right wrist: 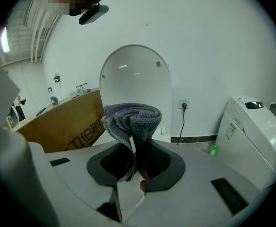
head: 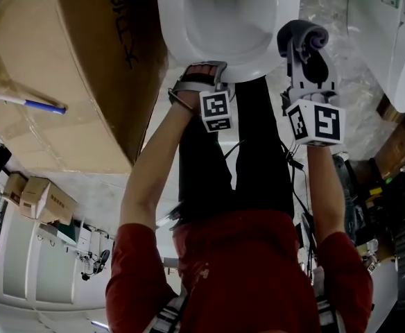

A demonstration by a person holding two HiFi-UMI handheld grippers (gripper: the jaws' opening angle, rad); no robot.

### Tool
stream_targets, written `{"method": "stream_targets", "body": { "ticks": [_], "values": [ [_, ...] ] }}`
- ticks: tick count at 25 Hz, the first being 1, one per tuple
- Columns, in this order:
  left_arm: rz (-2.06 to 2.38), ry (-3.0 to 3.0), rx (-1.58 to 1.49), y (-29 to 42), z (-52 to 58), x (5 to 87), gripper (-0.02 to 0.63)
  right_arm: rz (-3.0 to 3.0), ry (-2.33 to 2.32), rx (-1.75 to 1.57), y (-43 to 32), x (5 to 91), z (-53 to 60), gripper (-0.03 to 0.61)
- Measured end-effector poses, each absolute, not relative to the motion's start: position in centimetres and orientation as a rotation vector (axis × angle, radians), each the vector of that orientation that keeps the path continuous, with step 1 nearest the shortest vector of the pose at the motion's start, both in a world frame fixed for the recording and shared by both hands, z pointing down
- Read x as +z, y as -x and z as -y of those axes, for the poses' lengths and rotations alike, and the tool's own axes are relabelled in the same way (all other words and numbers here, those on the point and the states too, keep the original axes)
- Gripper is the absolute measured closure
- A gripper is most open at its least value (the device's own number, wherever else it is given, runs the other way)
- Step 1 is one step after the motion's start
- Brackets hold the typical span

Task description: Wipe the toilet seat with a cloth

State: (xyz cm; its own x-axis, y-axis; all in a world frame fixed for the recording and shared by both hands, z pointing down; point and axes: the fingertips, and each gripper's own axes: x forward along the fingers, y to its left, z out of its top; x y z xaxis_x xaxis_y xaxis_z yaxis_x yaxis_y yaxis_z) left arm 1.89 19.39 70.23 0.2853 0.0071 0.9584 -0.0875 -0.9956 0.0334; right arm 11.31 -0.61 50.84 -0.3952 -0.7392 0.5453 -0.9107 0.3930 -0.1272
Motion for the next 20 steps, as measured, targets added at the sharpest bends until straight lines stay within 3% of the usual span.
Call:
{"method": "stream_targets", "body": {
  "ticks": [8,13,20],
  "values": [
    [0.159,-2.456,1.784,-1.8,-19.1,71.7,0.334,2.227,-1.392,0.539,-11.3,53.4,2.7,0.495],
    [0.333,-2.482,1.506,-2.1,-18.4,69.4,0.344,2.181,-1.290,0.363,-11.8,55.2,6.2,0.494],
    [0.943,-2.468,1.042,-0.1,-11.6,63.1,0.516,2.102,-1.095,0.108,-11.6,58.3,10.5,0.495]
  ]
}}
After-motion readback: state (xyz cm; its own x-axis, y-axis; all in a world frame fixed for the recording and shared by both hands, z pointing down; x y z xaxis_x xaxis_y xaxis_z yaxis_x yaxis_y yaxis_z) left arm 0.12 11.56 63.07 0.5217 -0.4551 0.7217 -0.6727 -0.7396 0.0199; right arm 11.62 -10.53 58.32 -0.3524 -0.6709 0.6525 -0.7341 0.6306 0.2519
